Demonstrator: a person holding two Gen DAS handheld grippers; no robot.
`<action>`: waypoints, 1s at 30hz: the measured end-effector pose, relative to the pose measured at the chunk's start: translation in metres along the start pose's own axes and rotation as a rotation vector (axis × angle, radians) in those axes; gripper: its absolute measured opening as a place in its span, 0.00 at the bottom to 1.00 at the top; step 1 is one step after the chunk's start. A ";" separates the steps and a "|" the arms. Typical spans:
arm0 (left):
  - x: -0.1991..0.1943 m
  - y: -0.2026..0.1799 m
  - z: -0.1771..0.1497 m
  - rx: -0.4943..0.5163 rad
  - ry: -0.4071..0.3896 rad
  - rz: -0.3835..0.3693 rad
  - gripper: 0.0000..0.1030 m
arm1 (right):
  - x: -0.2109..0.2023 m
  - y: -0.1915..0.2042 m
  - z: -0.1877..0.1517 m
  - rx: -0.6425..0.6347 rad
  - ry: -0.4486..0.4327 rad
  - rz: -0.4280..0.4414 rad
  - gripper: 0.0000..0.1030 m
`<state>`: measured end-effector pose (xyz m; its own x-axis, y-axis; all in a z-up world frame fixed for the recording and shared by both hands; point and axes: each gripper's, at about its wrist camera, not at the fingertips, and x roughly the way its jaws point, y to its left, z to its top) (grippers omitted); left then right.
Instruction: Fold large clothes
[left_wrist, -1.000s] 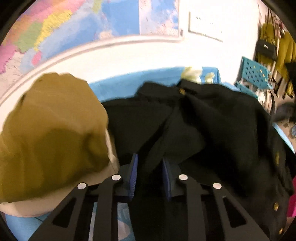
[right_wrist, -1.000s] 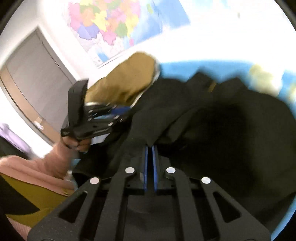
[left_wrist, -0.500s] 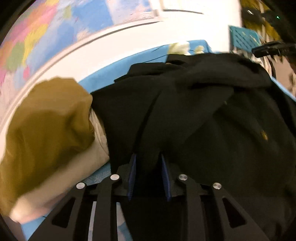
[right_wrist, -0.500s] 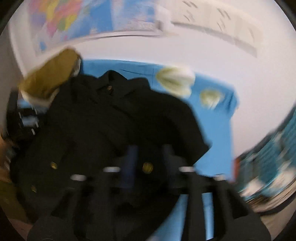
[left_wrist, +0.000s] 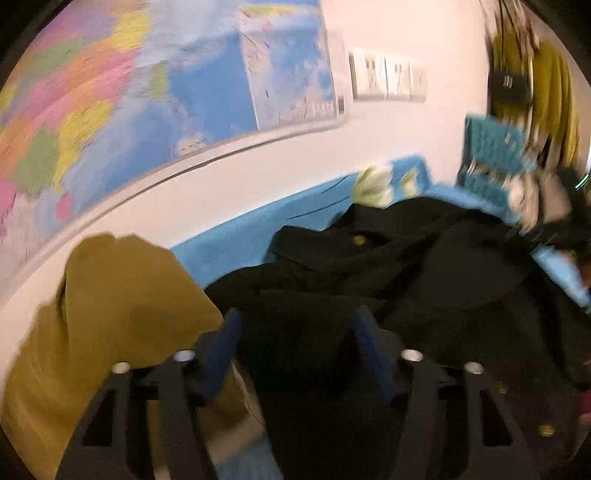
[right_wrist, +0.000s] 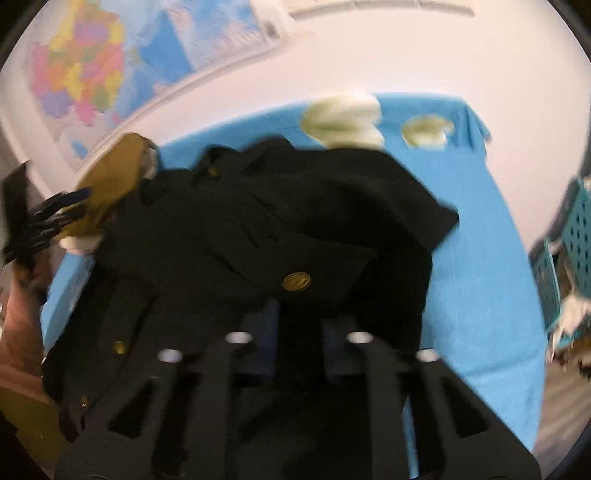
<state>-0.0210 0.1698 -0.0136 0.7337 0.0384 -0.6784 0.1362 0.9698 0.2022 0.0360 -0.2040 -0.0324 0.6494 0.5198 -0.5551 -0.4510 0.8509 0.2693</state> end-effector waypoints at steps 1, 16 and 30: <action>0.007 -0.001 -0.001 0.019 0.022 0.006 0.45 | -0.010 0.002 0.003 -0.015 -0.027 -0.002 0.09; 0.062 -0.034 -0.012 0.234 0.104 0.001 0.14 | -0.085 -0.004 0.004 -0.006 -0.198 0.072 0.08; 0.052 0.044 0.000 -0.138 0.076 0.155 0.07 | 0.004 -0.053 0.009 0.205 -0.047 0.047 0.09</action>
<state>0.0235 0.2146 -0.0396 0.6854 0.2022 -0.6995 -0.0701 0.9745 0.2130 0.0678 -0.2466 -0.0418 0.6602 0.5586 -0.5022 -0.3509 0.8205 0.4513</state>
